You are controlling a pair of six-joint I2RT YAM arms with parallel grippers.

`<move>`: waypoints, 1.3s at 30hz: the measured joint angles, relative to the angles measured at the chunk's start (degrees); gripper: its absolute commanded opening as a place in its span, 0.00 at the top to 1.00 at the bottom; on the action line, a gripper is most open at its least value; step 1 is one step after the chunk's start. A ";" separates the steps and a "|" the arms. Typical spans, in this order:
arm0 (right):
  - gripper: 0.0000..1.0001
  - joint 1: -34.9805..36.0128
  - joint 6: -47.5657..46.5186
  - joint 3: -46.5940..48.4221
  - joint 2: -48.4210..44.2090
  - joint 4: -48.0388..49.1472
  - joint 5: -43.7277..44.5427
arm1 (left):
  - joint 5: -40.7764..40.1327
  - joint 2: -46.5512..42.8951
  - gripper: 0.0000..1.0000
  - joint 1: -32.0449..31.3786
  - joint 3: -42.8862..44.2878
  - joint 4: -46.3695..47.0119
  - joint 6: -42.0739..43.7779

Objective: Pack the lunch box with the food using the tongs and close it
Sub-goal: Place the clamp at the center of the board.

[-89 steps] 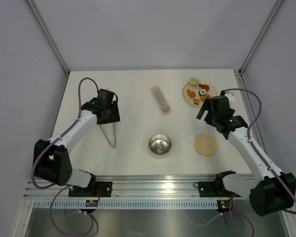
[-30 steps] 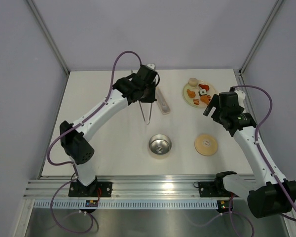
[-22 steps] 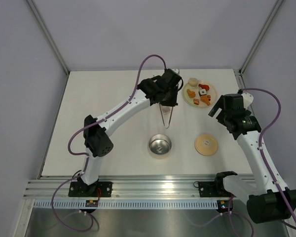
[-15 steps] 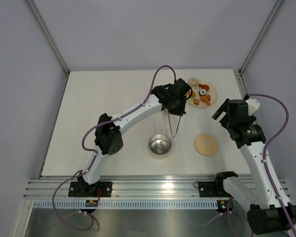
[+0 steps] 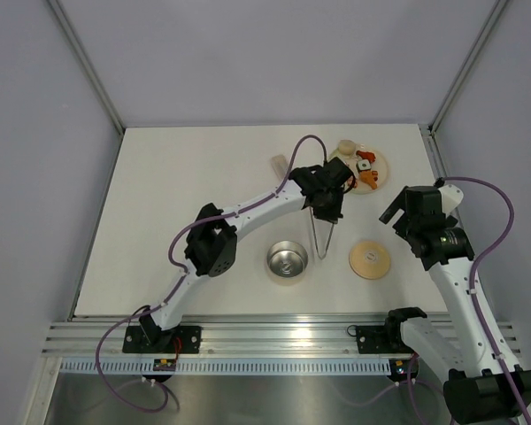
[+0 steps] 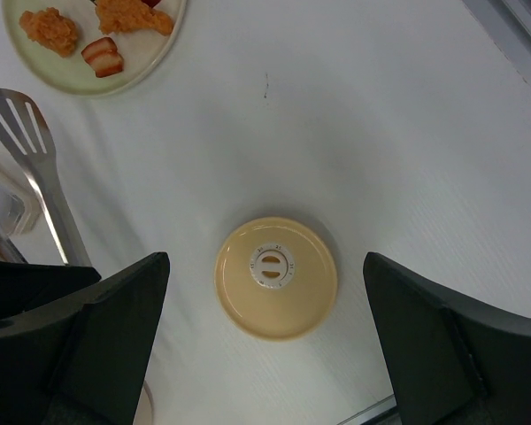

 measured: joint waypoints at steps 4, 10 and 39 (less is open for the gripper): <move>0.01 0.00 0.00 -0.24 0.50 0.02 -0.11 | 0.66 1.14 1.00 -1.09 -0.02 0.39 -0.22; 0.00 0.00 0.00 -0.31 1.03 0.04 -0.22 | 1.33 1.88 1.00 -2.10 -0.02 0.66 -0.42; 0.00 4.63 -0.26 -2.23 5.90 2.05 -9.40 | 1.18 -26.25 0.54 7.58 -17.07 3.52 5.64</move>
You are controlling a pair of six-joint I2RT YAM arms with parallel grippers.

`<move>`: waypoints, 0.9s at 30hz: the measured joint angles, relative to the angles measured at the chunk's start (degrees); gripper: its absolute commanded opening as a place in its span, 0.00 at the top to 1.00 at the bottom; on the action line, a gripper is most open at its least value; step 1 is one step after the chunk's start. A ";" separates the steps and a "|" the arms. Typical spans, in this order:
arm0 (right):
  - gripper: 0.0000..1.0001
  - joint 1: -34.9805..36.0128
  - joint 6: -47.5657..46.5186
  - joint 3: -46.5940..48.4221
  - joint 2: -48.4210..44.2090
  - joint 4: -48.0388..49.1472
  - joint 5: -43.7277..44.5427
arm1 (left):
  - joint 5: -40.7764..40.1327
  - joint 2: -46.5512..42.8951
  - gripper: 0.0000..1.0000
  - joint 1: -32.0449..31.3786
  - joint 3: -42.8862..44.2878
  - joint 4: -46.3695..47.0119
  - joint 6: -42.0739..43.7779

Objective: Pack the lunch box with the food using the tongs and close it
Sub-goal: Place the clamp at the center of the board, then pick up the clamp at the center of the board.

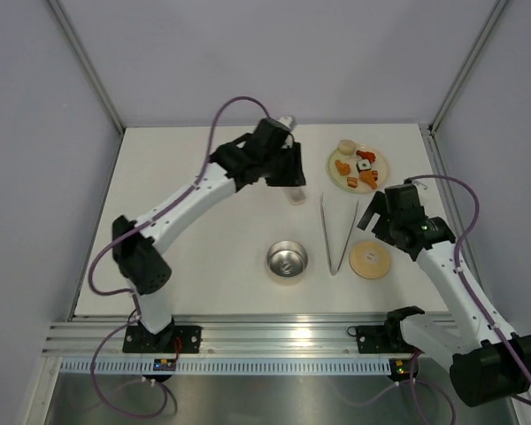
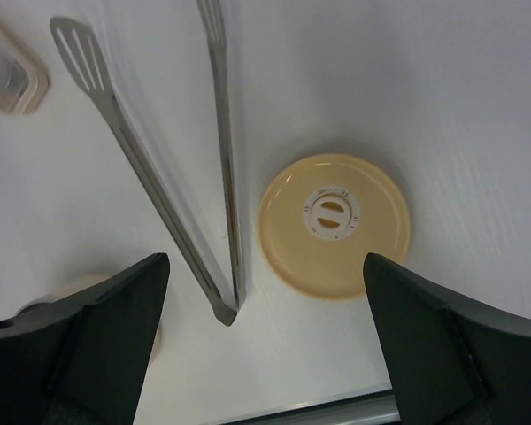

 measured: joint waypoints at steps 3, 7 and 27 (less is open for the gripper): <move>0.01 4.22 0.00 -0.13 4.07 1.38 -1.27 | -0.66 -9.94 0.54 8.48 -6.99 2.10 -0.07; 0.01 8.92 0.07 -0.26 10.56 3.61 -2.56 | -1.64 -15.74 0.53 13.25 -13.22 2.62 -0.20; 0.00 13.81 -3.67 0.70 31.85 15.41 -6.10 | -0.85 -15.82 0.54 12.33 -21.77 2.12 -0.22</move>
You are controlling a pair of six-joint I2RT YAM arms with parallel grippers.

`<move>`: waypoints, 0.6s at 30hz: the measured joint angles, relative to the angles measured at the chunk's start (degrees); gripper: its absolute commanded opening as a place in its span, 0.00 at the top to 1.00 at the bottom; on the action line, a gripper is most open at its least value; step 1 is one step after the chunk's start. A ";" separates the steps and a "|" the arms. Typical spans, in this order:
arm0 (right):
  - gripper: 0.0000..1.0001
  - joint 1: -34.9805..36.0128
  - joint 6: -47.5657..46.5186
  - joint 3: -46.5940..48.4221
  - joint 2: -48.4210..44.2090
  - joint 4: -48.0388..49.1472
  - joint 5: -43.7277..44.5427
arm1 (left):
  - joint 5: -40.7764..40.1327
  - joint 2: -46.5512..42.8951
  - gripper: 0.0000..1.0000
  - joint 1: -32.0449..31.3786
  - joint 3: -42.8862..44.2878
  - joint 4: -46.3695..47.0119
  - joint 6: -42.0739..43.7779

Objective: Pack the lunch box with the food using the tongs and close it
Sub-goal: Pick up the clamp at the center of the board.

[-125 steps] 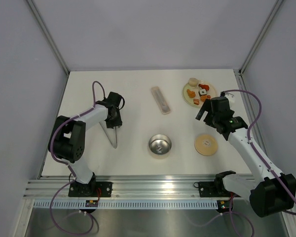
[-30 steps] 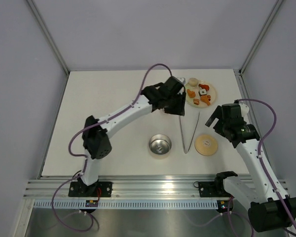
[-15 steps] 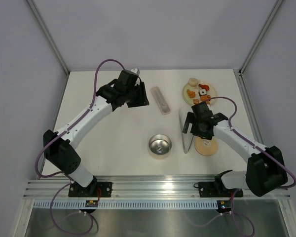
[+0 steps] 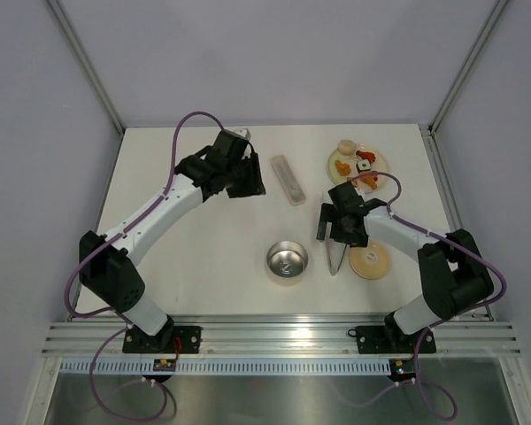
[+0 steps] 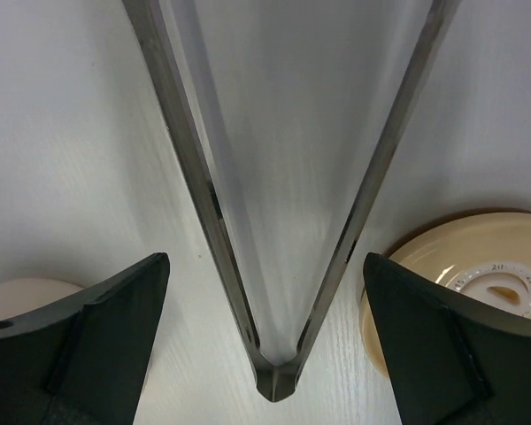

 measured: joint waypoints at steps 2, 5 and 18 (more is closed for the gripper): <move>0.00 0.26 -0.72 0.90 0.94 0.46 0.22 | 0.02 0.00 0.54 0.00 -0.37 0.11 0.00; 0.00 0.31 -1.66 2.89 3.28 1.14 0.48 | 0.02 0.00 0.54 0.07 -0.55 0.07 0.00; 0.01 2.36 -2.10 3.61 7.65 4.90 5.29 | 0.44 0.00 0.54 0.22 -0.55 0.11 0.00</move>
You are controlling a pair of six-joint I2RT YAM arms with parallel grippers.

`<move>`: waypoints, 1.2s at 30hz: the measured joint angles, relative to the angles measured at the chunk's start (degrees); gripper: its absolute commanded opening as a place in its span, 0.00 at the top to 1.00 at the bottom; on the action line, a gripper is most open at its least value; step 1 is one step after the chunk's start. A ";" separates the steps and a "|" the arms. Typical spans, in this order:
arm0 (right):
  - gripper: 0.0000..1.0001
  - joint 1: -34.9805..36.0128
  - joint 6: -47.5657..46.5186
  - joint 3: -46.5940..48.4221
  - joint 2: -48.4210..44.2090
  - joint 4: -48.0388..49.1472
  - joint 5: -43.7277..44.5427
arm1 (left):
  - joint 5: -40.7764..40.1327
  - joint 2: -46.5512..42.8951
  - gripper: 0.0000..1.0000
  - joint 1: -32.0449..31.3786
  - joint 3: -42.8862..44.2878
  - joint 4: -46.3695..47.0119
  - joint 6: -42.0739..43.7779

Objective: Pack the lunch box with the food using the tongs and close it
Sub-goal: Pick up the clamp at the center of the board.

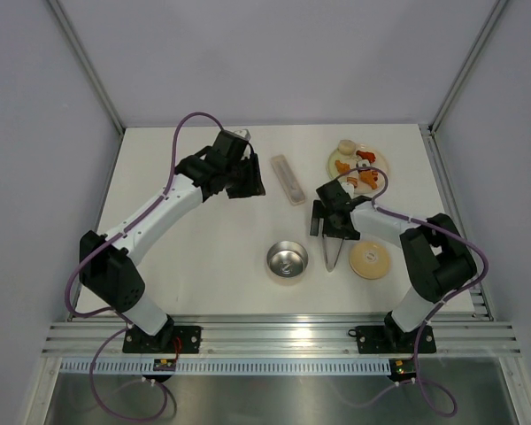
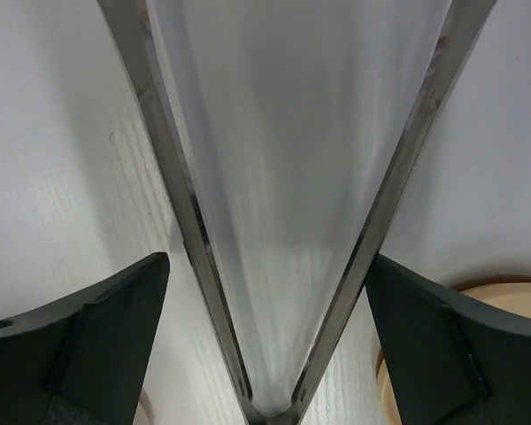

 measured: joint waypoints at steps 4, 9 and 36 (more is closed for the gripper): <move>0.02 0.59 1.49 0.00 1.07 1.38 2.19 | 0.48 0.00 0.54 0.00 0.00 -0.07 0.02; 0.02 0.81 4.24 -0.90 1.33 4.00 4.35 | 0.66 0.00 0.54 0.00 0.00 -0.09 0.02; 0.15 6.27 12.11 -5.46 -0.20 8.17 14.32 | 1.18 -0.02 0.54 0.00 -1.81 0.04 0.02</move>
